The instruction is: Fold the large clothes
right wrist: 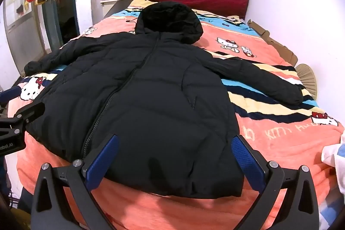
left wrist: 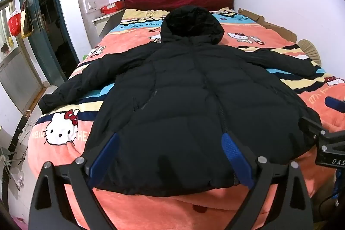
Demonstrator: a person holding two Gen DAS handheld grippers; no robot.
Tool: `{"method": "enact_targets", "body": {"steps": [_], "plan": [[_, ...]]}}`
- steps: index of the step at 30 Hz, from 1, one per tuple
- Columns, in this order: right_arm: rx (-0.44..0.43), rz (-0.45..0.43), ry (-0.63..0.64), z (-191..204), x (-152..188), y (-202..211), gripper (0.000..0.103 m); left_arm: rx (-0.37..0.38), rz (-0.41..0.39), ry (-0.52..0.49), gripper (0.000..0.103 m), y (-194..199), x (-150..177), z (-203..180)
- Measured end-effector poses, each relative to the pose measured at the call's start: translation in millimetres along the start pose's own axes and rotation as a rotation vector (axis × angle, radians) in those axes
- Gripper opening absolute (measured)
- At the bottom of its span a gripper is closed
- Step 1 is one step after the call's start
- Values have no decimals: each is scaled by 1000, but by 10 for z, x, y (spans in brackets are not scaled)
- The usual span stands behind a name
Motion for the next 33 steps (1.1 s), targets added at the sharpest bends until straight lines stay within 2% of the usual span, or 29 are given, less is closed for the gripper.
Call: {"method": "enact_targets", "body": {"steps": [9,19,31,33], "plan": [[-1,-24,-28,-72,-40,6,102,41,16,-8,96,-98,27,-70],[-1,13,-22,-76,-51,-80,102,54,40,7,96,-140,7,-41],[9,32,13,-44,-167,-115,102,49,55,-14,96,-162,-123,23],[10,30,21,-30,-192,-128,102,5,62,3,96,-191,-137,116]]}}
Point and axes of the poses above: each gripper's, at about its wrist camera, not at the fingertips, and y roughly against the way its jaws point, z to its left, x to its underside, the point moved 10 cm from there along -y, roughly the way its jaws point, and after that the axes turned 1 degree about z, right-handed, at the moved point
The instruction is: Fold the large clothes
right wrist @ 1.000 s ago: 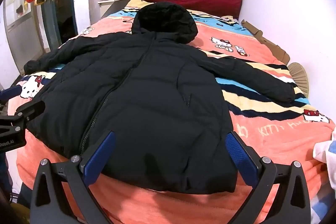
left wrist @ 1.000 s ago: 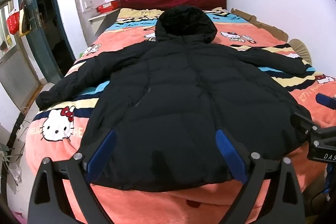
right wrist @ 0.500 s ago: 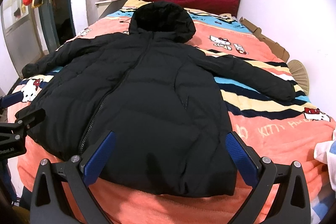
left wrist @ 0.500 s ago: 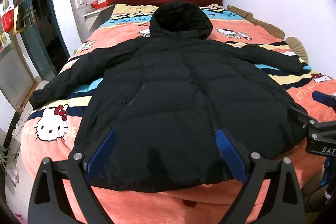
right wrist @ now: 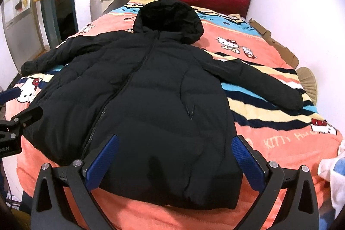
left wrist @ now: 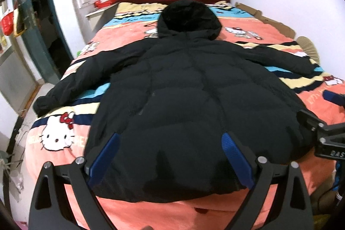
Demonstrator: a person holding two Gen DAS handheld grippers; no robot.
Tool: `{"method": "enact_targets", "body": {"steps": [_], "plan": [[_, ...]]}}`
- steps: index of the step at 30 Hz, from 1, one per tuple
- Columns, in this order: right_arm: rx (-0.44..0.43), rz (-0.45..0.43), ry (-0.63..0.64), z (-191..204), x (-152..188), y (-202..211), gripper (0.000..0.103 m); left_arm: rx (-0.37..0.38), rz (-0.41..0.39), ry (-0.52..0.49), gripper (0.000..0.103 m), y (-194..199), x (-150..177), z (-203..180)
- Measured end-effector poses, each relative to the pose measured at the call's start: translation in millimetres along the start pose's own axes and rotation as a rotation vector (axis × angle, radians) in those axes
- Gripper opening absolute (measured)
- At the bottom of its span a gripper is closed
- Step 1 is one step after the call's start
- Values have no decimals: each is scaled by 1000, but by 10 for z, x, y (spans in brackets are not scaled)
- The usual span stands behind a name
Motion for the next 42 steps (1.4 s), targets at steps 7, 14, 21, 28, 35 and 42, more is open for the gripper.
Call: {"method": "enact_targets", "body": {"steps": [7,14,21,28,35,42], "plan": [[-43,10,-9,-16,-81,-126,102,21,90,51,96,-189,56,86],[-33,10,-52,-251,-233,-299,102,4,92,84,96,-305,-80,136],[43,2,-189,-957,-451,-594,102,3,74,92,96,-414,-265,121],[190,3,-387,-2056,-573,-1048,102,9,131,59,96,-666,-270,53],[324,31,-671,-3426,-490,-1529,102,-18,98,102,96,-814,-382,134],[394,44,-795,-4418,-438,-1946,102,-43,166,92,96,-1071,-325,135]]}}
Point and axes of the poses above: each gripper's, at about its wrist camera, not at the fingertips, and y roughly against the way its jaws point, z to its left, x to its underside, the point moved 10 cm from there along -y, roughly the way its jaws point, and after that the axes turned 1 degree about z, right-handed, at the moved point
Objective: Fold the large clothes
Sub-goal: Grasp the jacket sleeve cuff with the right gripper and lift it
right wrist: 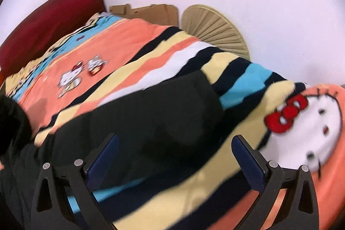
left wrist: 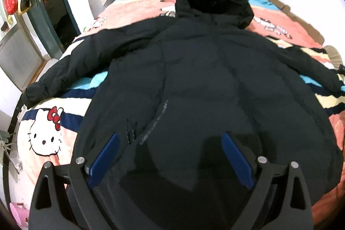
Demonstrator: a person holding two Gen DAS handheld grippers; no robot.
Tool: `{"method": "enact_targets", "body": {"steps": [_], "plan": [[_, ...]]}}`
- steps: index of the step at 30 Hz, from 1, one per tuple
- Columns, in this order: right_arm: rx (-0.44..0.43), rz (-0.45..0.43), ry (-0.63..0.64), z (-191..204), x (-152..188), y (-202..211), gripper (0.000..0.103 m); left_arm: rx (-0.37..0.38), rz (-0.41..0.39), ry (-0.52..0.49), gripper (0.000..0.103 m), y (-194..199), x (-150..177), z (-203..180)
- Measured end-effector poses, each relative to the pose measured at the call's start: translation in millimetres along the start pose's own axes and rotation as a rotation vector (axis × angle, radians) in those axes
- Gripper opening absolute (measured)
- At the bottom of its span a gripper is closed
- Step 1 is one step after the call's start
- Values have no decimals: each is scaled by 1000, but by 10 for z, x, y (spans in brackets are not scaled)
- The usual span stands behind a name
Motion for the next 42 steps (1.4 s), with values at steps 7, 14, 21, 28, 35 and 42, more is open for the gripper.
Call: {"method": "enact_targets", "body": {"steps": [7,14,21,28,35,42], "plan": [[-3,47,12,-252,-152,-604,89,-27,10,13,96,-137,-25,-9],[-97,93,-76,-433,-34,-929,86,-24,26,12,96,-232,23,-36],[-216,83,-46,-156,-63,-807,22,-1,32,-50,96,-229,75,-177],[-303,42,-32,130,-120,-377,17,50,1,-83,96,-47,102,-308],[-410,-2,23,553,-153,355,17,110,-56,-97,96,252,88,-361],[-478,-37,184,1234,29,1227,16,172,-86,-92,96,509,105,-235]]}}
Point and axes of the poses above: each gripper's, at about its wrist camera, not at the fingertips, and y roughly against the way its jaws point, z to its left, x to its underside, the point moved 10 cm from there along -y, roughly the way its jaws point, and after that the axes turned 1 degree about z, right-handed, at the moved point
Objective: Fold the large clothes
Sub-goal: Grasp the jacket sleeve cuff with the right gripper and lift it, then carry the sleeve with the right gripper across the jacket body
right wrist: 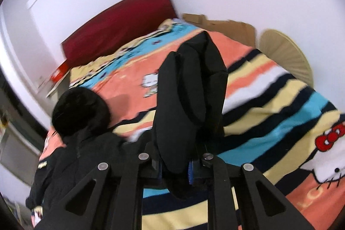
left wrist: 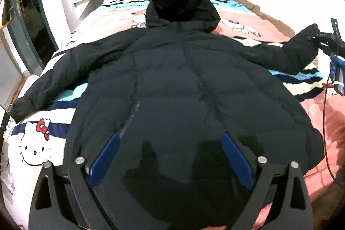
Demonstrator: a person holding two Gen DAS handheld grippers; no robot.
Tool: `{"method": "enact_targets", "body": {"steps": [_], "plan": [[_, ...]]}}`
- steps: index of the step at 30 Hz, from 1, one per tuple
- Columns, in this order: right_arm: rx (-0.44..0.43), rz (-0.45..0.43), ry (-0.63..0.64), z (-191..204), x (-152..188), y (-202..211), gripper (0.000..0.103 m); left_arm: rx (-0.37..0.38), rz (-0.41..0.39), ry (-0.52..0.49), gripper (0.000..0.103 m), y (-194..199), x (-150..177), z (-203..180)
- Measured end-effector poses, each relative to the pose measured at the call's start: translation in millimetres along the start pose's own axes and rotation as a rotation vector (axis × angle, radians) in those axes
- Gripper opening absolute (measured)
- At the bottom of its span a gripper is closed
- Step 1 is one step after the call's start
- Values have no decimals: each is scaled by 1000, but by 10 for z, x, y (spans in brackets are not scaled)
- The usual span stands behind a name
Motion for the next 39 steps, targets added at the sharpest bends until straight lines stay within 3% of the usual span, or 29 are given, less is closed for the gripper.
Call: {"method": "enact_targets", "body": {"steps": [10,14,19,26,32,36,39], "plan": [[-175,13,159,1684,229,178,17,-27,-41,104,96,297,113,633],[-252,49,233,2421,521,91,17,-52,-45,145,96,339,170,879],[-277,119,337,3187,993,-203,17,-141,-54,182,96,341,243,1201],[-294,241,496,3862,1892,-581,17,-177,-49,241,96,230,320,1529],[-250,346,652,4148,2646,-888,19,-160,-29,272,96,111,363,1584],[-233,409,701,4227,3001,-1020,34,-153,-17,278,96,125,392,1606],[-242,412,734,4278,3051,-1002,48,-159,-24,287,96,188,383,1612]]}}
Point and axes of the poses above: each gripper's, at about its wrist camera, not at the fingertips, and y roughly against the way its jaws point, z to its left, x to its underside, the point moved 10 cm from there along -y, roughly the way its jaws point, and after that the axes turned 1 degree about z, right-handed, at the moved point
